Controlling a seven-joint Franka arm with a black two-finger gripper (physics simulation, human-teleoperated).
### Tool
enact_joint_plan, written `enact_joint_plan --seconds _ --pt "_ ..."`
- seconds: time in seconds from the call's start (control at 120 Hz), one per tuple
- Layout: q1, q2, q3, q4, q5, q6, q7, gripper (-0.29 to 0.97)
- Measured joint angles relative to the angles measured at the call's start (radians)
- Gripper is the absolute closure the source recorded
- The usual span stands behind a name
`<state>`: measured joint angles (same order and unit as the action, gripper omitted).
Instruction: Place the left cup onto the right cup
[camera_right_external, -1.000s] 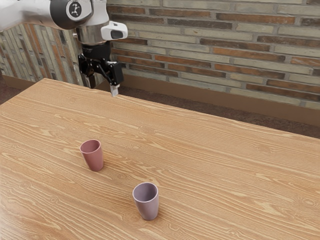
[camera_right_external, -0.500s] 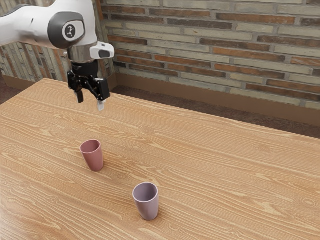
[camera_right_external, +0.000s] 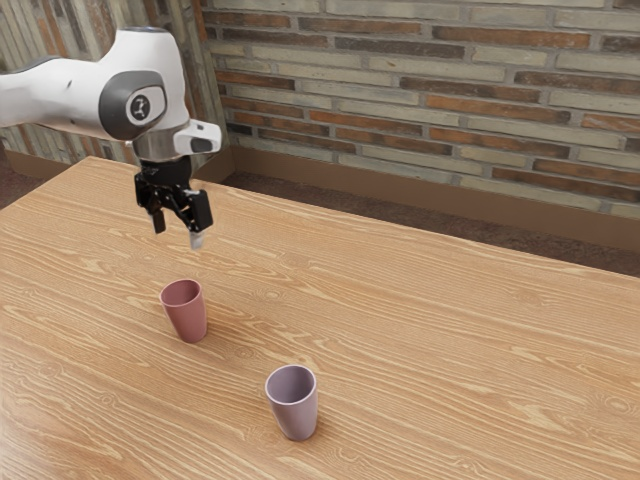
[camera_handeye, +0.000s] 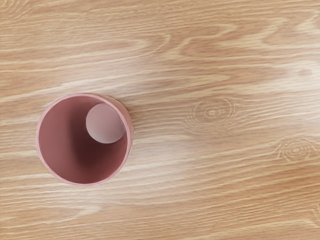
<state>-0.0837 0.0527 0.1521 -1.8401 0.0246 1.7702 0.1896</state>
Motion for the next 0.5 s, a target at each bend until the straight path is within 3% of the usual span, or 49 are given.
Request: enact_joint_plan --seconds 0.5 --pt "0.038 0.005 0.003 -0.070 0.001 0.100 0.058 0.00"
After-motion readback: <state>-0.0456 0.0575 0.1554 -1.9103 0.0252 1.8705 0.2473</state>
